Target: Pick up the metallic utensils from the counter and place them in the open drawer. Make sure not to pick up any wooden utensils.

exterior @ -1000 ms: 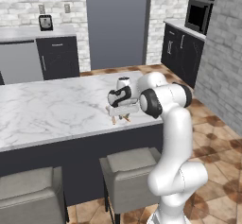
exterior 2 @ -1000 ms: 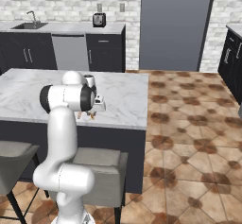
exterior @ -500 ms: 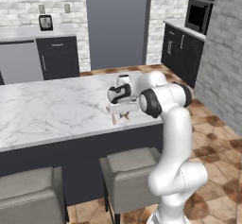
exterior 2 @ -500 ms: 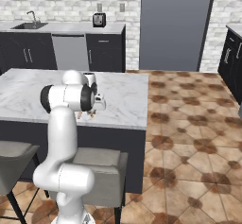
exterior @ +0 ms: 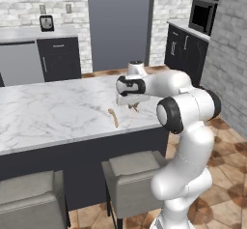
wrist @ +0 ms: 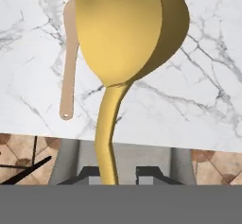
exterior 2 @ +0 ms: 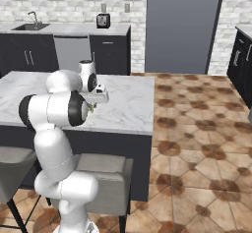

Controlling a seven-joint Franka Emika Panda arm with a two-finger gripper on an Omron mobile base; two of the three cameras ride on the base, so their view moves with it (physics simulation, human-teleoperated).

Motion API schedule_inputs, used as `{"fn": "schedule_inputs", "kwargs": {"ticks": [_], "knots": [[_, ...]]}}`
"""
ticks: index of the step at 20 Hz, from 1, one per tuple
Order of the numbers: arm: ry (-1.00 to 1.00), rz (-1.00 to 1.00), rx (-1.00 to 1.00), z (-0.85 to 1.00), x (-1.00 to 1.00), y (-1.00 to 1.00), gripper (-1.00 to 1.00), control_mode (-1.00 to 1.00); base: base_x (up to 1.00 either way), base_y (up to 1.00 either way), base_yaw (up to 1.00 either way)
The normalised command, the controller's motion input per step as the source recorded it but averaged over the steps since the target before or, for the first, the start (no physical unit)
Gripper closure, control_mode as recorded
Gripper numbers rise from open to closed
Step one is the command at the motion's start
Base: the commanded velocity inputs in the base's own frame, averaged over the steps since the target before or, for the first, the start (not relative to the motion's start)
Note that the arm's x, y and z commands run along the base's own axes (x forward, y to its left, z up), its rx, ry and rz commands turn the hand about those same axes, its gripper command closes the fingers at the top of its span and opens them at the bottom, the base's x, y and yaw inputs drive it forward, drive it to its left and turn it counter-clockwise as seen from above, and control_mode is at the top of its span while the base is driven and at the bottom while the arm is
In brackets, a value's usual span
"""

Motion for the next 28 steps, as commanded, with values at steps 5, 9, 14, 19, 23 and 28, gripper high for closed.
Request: {"fn": "schedule_inputs", "kwargs": {"ticks": [5,9,14,19,23,28], "knots": [[-0.20,0.05,0.03,1.00,-1.00,-0.17,1.00,-1.00,0.00,0.00,0.00],[-0.17,0.07,0.00,0.95,-1.00,-0.07,1.00,-1.00,0.00,0.00,0.00],[-0.15,0.07,0.00,0.93,-1.00,-0.03,1.00,-1.00,0.00,0.00,0.00],[-0.15,0.07,0.01,0.89,-1.00,-0.01,1.00,-1.00,0.00,0.00,0.00],[-0.13,0.06,0.01,0.77,-1.00,-0.17,1.00,-1.00,0.00,0.00,0.00],[-0.15,0.06,0.01,0.49,-1.00,-0.22,1.00,-1.00,0.00,0.00,0.00]]}}
